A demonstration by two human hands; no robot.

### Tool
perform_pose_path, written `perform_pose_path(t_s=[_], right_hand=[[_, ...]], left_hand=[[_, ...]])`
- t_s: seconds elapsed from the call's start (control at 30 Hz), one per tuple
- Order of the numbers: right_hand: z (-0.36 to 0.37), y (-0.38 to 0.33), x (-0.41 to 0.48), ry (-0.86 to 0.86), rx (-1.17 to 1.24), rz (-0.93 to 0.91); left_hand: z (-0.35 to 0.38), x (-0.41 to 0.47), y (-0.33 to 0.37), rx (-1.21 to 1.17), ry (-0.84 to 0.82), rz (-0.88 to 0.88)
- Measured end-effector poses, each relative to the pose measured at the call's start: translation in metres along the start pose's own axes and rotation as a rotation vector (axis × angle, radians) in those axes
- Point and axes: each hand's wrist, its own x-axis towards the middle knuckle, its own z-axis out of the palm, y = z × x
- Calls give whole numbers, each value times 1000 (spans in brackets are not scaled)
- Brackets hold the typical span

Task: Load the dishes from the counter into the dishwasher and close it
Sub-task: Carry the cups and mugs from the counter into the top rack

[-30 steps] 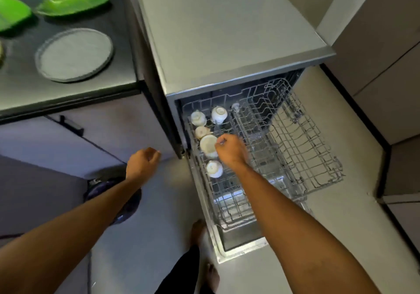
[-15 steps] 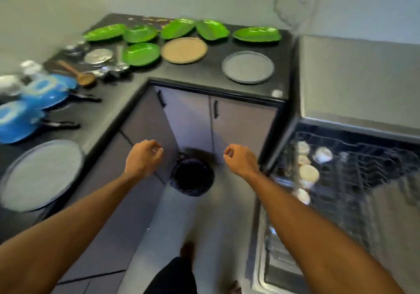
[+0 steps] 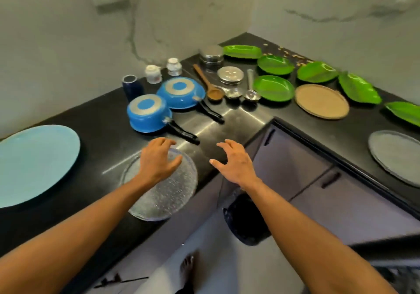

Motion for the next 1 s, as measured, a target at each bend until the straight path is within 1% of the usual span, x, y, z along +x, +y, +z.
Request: perform_pose_path(t_s=[0.1,0.17,0.3,0.37,0.43,0.5,0.6,0.7,0.83,1.0], right_hand=[[15,-17,46,-49,-71,11],[22,-25,72,-34,-98,25],[25,-48,115,62,-12,51],[23,-62,140,92,43,46],[24,-77,168,124,73,-3],[29,-91,197,145,90,-85],[36,-115,244,96,149,-190],[43,-144,289,39,191,-280],[57,-184,349,-68,215,-364],[83,-217,401,-255,162,-376]], left_hand=[[-1,27,-20,-26,3,-108],[-4,41,-36,-47,24,-192],[-10,55,-74,-11,67,-353],[-13,62,-98,-19,45,-465],[-13,68,-122,-17,-36,-572],[-12,75,-142,2,-153,-642],[-13,91,-159,-22,-345,-738],[-15,104,-164,-43,-494,-783],[-16,110,-163,-42,-605,-829],[-18,114,-161,-28,-669,-839]])
